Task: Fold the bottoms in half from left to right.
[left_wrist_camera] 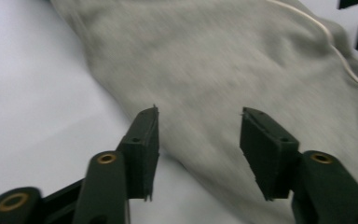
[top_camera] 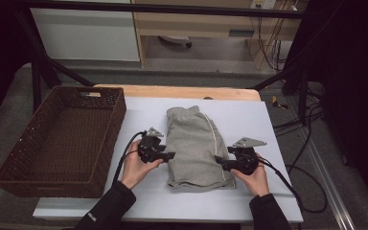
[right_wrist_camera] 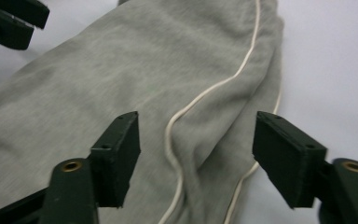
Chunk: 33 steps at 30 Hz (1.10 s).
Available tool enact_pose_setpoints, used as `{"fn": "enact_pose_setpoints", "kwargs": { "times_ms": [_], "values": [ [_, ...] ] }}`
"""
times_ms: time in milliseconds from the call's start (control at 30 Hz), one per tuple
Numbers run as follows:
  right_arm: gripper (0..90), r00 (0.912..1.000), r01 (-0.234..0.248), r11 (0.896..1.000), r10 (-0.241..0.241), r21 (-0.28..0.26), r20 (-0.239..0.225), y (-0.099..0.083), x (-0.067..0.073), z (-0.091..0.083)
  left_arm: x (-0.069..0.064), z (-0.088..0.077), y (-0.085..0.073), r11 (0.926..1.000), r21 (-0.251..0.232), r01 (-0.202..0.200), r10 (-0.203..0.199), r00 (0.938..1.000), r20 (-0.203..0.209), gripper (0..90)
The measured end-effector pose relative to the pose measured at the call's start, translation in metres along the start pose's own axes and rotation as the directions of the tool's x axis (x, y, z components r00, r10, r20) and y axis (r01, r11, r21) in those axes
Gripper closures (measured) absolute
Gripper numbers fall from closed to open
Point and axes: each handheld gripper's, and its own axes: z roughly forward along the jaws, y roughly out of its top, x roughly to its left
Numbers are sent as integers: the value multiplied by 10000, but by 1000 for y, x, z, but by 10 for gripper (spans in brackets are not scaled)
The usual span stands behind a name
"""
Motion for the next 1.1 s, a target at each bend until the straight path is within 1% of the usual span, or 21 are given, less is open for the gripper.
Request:
{"fn": "enact_pose_setpoints", "kwargs": {
  "times_ms": [33,67,133,167,233,300,367,433,500,567,633,667,700,733,767,833,933,967,1000,1033,1100],
  "values": [
    [348,10000,-63,10000,64,25,-48,-4,2,-5,-3,-2,-6,10000,83,42,-43,10000,69,518],
    [365,9999,-86,10000,86,44,-90,-7,4,-8,-5,-4,-9,9999,112,14,-15,10000,54,534],
    [389,9998,-120,9999,122,119,-149,-12,7,-13,-11,-7,-17,9996,280,-26,22,9999,153,561],
    [401,9996,-222,9997,224,119,-192,-15,8,-17,-14,-9,-20,9997,256,-41,35,9997,234,568],
    [413,9992,-268,9995,272,154,-298,-20,10,-22,-20,-14,-27,9997,181,-149,141,9989,444,573],
    [425,9992,-244,9994,252,257,-309,-27,11,-27,-25,-18,-32,9984,329,-451,437,9982,413,574],
    [425,9993,-194,9993,203,317,-301,-32,12,-30,-28,-22,-38,9968,352,-719,708,9970,322,569],
    [427,9991,-206,9992,218,342,-351,-36,13,-34,-32,-25,-48,9952,403,-893,882,9957,286,546],
    [426,9989,-226,9992,239,325,-392,-39,15,-37,-34,-27,-55,9931,486,-1065,1059,9943,150,521],
    [427,9988,-247,9989,264,406,-423,-42,16,-39,-36,-27,-59,9904,517,-1284,1276,9916,187,500],
    [432,9985,-287,9985,308,473,-450,-45,18,-40,-40,-25,-61,9862,628,-1531,1529,9882,78,479],
    [436,9985,-246,9985,270,491,-486,-46,19,-40,-42,-23,-61,9842,699,-1627,1623,9867,106,474],
    [445,9981,-309,9980,337,552,-514,-47,20,-41,-44,-21,-61,9833,711,-1673,1666,9859,155,471],
    [452,9980,-275,9980,306,577,-545,-48,20,-41,-46,-17,-61,9807,720,-1817,1806,9833,204,471],
    [467,9980,-261,9976,297,637,-553,-50,20,-41,-48,-15,-61,9795,745,-1873,1862,9823,219,471],
    [521,9985,-256,9973,289,691,-473,-51,20,-41,-52,-9,-59,9755,825,-2039,2027,9790,228,473],
    [640,9980,-399,9962,435,772,-453,-52,18,-41,-56,-4,-58,9703,835,-2272,2253,9738,317,511],
    [680,9982,-371,9960,408,811,-440,-53,17,-40,-57,-3,-58,9702,825,-2276,2257,9737,319,530],
    [695,9982,-395,9957,431,832,-417,-53,17,-40,-57,-2,-59,9696,886,-2282,2263,9735,316,549],
    [700,9979,-449,9949,488,901,-416,-53,16,-39,-57,-1,-59,9687,884,-2320,2306,9727,258,565],
    [694,9983,-441,9949,473,905,-333,-53,16,-36,-58,-1,-59,9694,896,-2288,2281,9735,175,588]
  ]
}}
